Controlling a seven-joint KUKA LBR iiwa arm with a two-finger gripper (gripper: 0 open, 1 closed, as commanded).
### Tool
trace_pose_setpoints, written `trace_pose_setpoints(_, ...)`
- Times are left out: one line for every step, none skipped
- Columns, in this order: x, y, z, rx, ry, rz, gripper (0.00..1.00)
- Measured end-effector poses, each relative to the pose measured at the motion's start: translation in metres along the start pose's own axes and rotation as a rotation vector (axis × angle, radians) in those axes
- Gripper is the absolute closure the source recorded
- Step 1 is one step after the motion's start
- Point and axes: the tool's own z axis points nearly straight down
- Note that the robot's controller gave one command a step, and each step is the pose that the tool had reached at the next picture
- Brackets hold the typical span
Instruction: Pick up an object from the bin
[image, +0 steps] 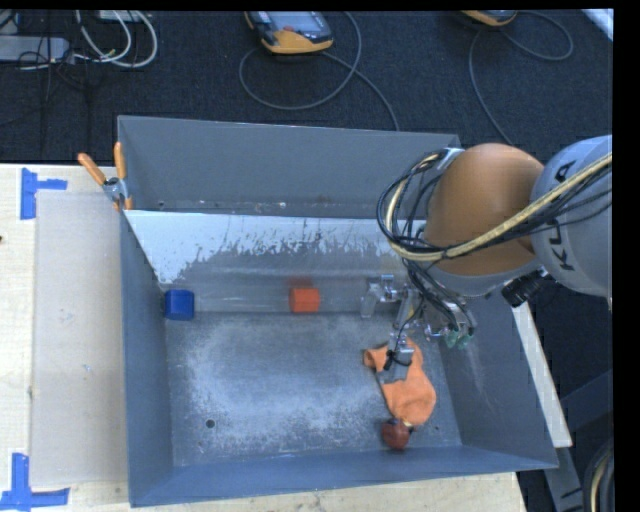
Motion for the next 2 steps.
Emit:
trace_pose_setpoints(-0.001,0.0,-0.005,0.0,-0.007,0.0,0.0)
trace_pose_setpoints(-0.002,-0.029,0.046,-0.001,-0.008,0.06,0.0)
